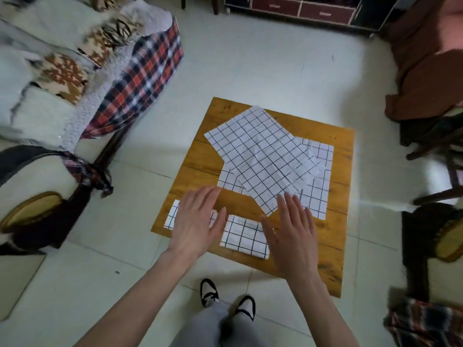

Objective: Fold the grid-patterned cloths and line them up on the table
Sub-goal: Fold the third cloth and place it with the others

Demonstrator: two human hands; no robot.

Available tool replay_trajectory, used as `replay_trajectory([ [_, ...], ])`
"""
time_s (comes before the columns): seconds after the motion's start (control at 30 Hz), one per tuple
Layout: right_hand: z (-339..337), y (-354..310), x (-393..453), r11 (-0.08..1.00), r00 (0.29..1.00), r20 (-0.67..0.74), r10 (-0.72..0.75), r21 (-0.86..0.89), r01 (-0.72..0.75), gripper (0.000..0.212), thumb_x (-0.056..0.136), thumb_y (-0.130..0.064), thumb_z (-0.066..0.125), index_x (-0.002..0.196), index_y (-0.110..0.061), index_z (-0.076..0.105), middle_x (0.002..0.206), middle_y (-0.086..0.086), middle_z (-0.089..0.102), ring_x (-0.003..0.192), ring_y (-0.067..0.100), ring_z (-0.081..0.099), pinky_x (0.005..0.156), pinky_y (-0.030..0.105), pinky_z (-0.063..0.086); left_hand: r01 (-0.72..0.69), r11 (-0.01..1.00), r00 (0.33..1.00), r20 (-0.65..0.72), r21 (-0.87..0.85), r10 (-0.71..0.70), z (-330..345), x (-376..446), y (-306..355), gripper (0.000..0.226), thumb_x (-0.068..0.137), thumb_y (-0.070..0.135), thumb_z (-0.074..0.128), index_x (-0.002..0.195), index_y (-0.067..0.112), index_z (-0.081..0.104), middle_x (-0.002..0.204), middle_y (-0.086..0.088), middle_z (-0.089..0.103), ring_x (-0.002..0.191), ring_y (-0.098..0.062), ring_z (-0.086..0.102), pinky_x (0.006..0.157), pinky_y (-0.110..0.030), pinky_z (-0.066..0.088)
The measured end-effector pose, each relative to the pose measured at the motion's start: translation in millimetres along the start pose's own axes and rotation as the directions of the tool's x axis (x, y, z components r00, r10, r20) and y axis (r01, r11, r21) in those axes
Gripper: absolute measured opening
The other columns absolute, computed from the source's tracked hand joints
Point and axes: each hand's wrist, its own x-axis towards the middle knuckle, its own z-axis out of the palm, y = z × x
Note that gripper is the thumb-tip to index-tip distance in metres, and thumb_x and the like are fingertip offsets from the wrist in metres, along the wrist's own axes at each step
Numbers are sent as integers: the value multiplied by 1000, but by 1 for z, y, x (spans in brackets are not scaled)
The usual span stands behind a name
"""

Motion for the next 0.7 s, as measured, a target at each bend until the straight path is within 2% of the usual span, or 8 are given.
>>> replay_trajectory([
  [0.17, -68, -56, 21, 988, 989, -27, -144, 57, 146, 77, 106, -69, 16, 162, -18, 31, 168, 6, 34, 158, 24, 24, 130, 49, 18, 76, 994, 991, -119, 72, -67, -89, 6, -5, 48, 105, 43, 49, 132, 7, 66, 135, -11, 65, 127, -30, 58, 113, -48, 42],
  [0.27, -101, -98, 36, 969, 970, -52, -237, 63, 240, 79, 105, -70, 13, 160, -18, 36, 166, 6, 39, 157, 24, 27, 130, 48, 16, 96, 993, 972, -220, 68, -79, -142, 6, -16, 46, 104, 41, 55, 132, 6, 65, 134, -10, 65, 127, -30, 57, 111, -46, 43],
  [0.47, -129, -188, 72, 923, 917, -156, -367, 64, 380, 75, 107, -68, 19, 154, -16, 45, 162, 8, 45, 156, 25, 31, 129, 52, 22, 97, 992, 922, -383, 81, -59, -213, 22, -76, 47, 106, 41, 50, 134, 5, 63, 134, -11, 65, 128, -32, 58, 109, -49, 45],
  [0.6, -125, -247, 103, 916, 898, -218, -383, 38, 400, 69, 108, -64, 27, 151, -15, 50, 158, 7, 50, 153, 25, 36, 127, 52, 27, 81, 990, 930, -366, 119, -32, -249, 40, -137, 48, 106, 40, 50, 136, 5, 61, 135, -11, 65, 132, -30, 57, 112, -50, 44],
  [0.7, -118, -293, 127, 928, 900, -247, -359, 4, 371, 68, 107, -63, 30, 150, -15, 52, 155, 6, 53, 151, 24, 41, 125, 51, 30, 64, 994, 949, -313, 86, -34, -275, 61, -190, 50, 107, 43, 46, 137, 6, 61, 136, -10, 65, 132, -28, 56, 112, -50, 45],
])
